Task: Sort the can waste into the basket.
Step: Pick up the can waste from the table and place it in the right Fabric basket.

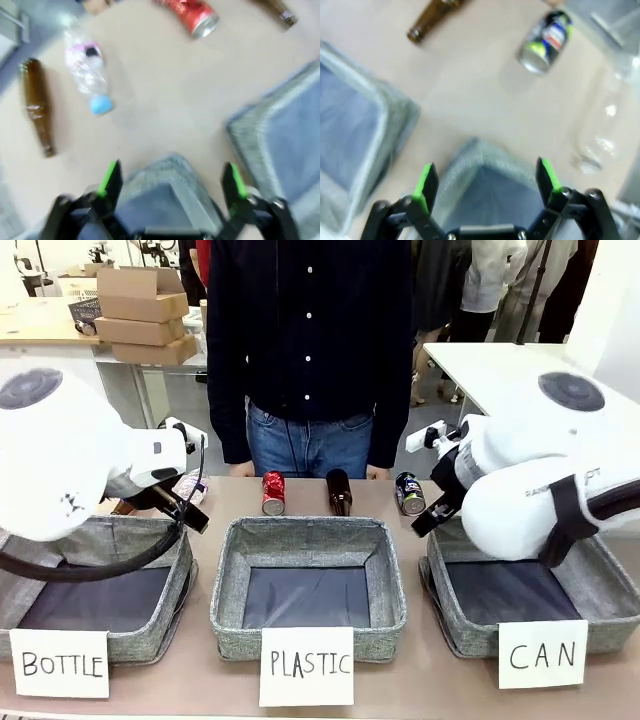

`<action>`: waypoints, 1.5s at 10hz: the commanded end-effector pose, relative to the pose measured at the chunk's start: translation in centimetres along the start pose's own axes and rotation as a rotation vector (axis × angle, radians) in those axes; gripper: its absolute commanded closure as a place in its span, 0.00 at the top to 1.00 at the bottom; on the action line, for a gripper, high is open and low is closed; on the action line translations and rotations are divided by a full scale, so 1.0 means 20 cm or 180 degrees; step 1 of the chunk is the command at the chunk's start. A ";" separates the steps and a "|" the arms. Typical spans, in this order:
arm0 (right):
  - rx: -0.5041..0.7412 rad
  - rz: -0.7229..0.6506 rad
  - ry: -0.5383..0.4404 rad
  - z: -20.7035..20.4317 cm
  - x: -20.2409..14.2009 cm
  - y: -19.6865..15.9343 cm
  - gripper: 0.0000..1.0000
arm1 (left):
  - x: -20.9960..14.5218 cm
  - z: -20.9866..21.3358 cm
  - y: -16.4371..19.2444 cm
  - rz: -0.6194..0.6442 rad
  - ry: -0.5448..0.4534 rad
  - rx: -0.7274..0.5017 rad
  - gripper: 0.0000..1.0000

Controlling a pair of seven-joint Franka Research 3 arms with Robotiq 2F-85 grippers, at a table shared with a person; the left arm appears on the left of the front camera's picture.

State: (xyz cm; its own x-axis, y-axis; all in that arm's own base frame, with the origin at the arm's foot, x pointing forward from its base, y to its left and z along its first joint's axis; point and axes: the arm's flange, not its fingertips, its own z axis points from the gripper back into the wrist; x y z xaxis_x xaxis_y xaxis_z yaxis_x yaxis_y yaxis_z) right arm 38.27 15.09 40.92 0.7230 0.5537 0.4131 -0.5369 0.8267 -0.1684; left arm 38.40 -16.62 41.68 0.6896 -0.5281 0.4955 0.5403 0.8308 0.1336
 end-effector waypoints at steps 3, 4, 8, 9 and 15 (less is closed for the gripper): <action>0.0134 0.0315 -0.0008 0.75 -0.31 0.11 1.00 | -0.29 0.77 -0.39 -0.0165 0.0361 -0.0555 1.00; 0.0206 0.0244 -0.0061 0.70 -0.35 0.13 1.00 | -0.35 0.67 -0.36 -0.0174 0.0585 -0.0655 1.00; 0.0032 0.0198 -0.0056 0.88 -0.19 0.13 1.00 | -0.22 0.73 -0.36 -0.0223 0.0794 -0.0402 1.00; 0.0801 -0.0257 -0.0054 0.83 -0.17 0.07 1.00 | -0.11 0.70 -0.35 -0.0568 0.0783 -0.1090 1.00; 0.3870 -0.2194 -0.0892 0.71 -0.58 -0.56 1.00 | -0.58 0.80 0.32 0.0615 -0.1566 -0.4343 1.00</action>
State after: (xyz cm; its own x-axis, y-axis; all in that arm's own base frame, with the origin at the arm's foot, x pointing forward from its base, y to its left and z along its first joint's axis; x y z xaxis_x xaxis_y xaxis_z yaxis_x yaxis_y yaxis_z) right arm 29.75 -0.46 51.35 0.9079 0.1653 0.3853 -0.4149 0.4867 0.7688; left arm 28.66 -3.04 54.21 0.5946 -0.3860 0.7053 0.7989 0.1843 -0.5726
